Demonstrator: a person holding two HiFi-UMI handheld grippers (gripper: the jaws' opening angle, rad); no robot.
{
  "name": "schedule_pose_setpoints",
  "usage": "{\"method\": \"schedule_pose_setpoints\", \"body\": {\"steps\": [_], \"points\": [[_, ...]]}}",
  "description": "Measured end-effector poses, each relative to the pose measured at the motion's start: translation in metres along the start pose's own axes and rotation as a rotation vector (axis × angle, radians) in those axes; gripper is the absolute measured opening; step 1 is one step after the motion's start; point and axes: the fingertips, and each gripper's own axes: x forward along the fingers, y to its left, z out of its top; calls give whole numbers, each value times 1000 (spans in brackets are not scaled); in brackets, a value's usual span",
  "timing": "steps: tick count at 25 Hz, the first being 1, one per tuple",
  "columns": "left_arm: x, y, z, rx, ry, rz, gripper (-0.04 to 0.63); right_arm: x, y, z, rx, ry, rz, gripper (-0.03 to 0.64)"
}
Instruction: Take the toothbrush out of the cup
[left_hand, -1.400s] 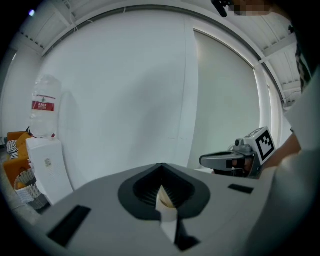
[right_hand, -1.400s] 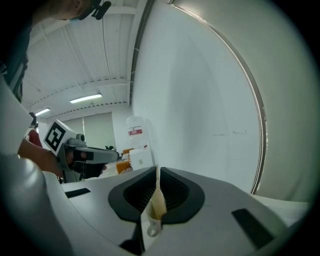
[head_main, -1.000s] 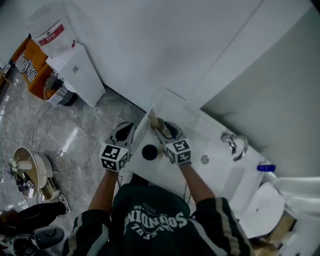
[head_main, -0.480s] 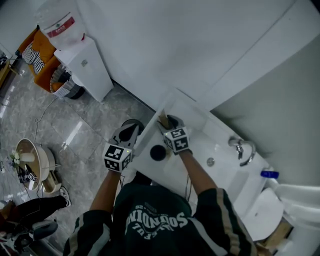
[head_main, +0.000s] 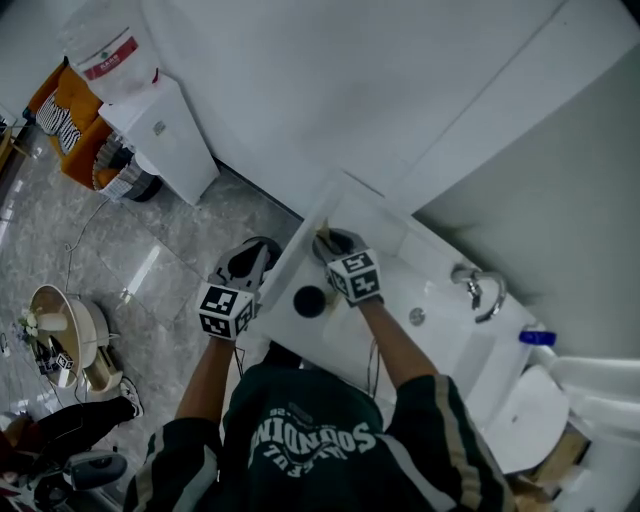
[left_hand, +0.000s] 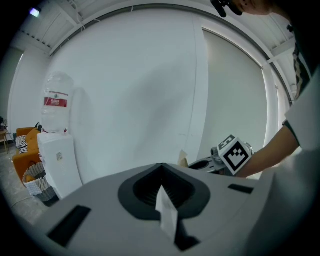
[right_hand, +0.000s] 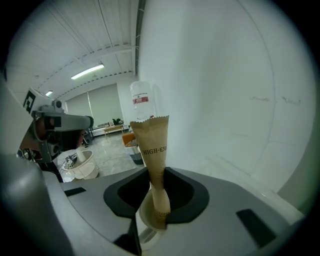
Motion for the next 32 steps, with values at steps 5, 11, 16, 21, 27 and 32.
{"method": "schedule_pose_setpoints", "body": {"steps": [5, 11, 16, 21, 27, 32], "points": [[4, -6, 12, 20, -15, -9, 0, -31, -7, 21, 8, -84, -5, 78], [5, -32, 22, 49, -31, -29, 0, -77, -9, 49, -3, -205, 2, 78], [7, -63, 29, 71, -49, -58, 0, -118, -19, 53, -1, -262, -41, 74], [12, -105, 35, 92, -60, -92, 0, -168, -42, 40, 25, -325, -110, 63], [17, -154, 31, 110, -61, -130, 0, -223, -70, 6, 85, -348, -191, 57], [25, -196, 24, 119, -57, -165, 0, -265, -81, -28, 116, -360, -247, 54]]}}
